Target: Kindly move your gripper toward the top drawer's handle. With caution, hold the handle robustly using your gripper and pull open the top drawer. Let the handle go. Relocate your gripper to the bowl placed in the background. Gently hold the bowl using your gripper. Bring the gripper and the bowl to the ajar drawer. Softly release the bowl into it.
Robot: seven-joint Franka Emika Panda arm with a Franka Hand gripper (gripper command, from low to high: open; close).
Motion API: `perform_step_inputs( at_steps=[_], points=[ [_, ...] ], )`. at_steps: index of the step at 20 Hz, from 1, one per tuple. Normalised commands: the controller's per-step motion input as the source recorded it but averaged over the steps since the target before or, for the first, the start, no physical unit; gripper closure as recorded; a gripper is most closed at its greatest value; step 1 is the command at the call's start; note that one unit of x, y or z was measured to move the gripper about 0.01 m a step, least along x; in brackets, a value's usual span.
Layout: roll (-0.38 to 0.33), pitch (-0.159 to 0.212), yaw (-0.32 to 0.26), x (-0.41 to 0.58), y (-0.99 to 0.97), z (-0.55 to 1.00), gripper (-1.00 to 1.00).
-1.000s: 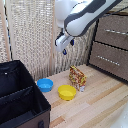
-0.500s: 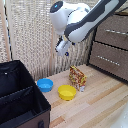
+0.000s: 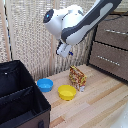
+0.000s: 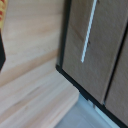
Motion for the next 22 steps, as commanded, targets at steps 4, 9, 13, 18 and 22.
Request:
perform_step_inputs(
  at_steps=[4, 9, 13, 18, 22],
  points=[
    [-0.232, -0.049, 0.018, -0.156, -0.53, 0.36, -1.0],
    [-0.194, -0.115, 0.073, -0.089, -0.63, 0.25, -1.0],
    [-0.191, -0.114, 0.108, -0.026, -0.52, 0.16, -1.0],
    [-0.212, -0.059, 0.082, -0.11, -0.61, 0.16, -1.0],
    [-0.174, -0.018, 0.1, -0.119, -0.66, 0.01, -1.0]
  ],
)
